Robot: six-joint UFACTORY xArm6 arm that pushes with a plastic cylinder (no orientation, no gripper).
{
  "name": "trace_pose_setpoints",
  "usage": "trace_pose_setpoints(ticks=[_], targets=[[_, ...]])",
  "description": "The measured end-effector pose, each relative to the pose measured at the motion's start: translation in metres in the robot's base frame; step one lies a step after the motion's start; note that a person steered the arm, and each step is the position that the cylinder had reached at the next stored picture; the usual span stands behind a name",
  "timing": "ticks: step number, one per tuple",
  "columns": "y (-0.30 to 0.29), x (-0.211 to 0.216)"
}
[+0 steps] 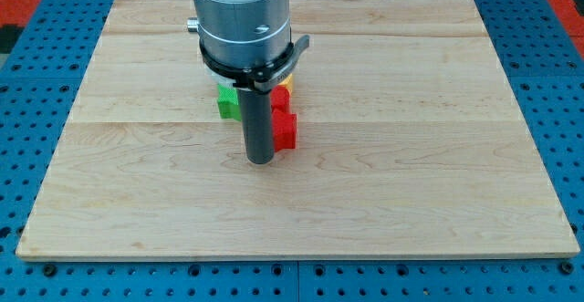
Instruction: Move the red star to the bottom of the yellow heart
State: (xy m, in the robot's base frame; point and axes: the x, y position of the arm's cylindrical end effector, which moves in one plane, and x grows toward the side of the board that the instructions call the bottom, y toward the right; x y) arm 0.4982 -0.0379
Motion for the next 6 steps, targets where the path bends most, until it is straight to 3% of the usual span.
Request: trace_pose_setpoints(ticks=[2, 4, 6], targets=[[0.048, 0.002], [-0.008, -0.026], [-0.027, -0.050]])
